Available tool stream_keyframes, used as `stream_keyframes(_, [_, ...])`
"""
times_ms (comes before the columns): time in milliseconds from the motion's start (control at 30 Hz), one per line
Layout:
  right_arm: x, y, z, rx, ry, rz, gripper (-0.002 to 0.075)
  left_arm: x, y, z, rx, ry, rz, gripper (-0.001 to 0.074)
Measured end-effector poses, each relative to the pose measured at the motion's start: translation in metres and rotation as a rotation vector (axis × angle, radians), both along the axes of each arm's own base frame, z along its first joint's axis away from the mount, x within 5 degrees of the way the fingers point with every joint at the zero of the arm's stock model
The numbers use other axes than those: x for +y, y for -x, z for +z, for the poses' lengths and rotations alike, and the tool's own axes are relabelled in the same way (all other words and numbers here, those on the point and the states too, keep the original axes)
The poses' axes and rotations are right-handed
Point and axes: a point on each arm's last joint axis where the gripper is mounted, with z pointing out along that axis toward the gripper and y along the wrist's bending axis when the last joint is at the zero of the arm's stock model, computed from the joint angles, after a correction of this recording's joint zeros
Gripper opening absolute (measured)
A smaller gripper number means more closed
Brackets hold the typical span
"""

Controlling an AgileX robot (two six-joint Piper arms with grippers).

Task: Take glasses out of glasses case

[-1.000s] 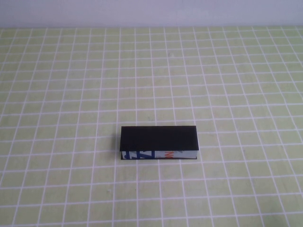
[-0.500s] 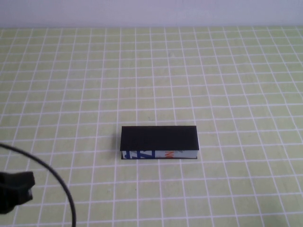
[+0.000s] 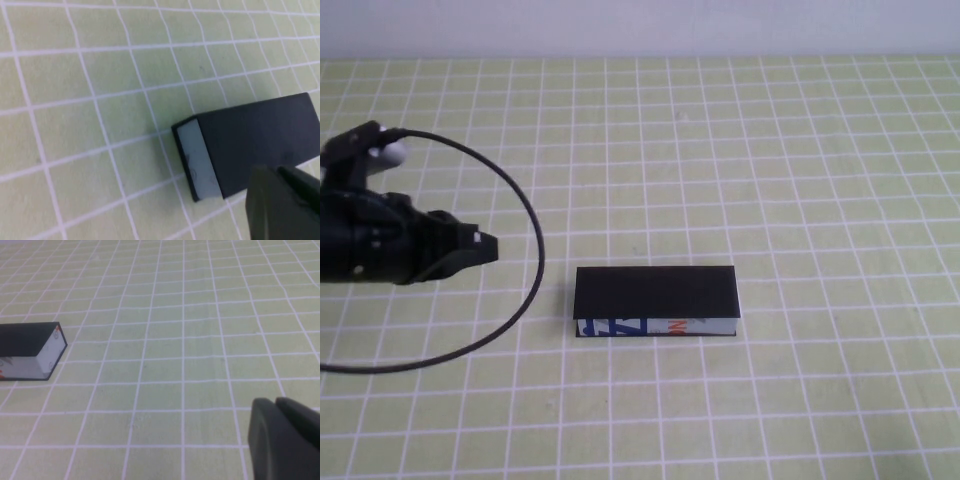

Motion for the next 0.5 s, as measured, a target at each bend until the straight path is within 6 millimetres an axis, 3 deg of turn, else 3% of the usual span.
stream_keyframes(233, [0.0, 0.0, 0.0, 0.0, 0.0, 0.0, -0.0018, -0.046, -0.055, -0.029, 0.004, -0.038, -0.124, -0.0004])
stream_keyframes(500, [0.0, 0.0, 0.0, 0.0, 0.0, 0.0, -0.0018, -0.081, -0.098, -0.064, 0.037, -0.062, -0.22, -0.0004])
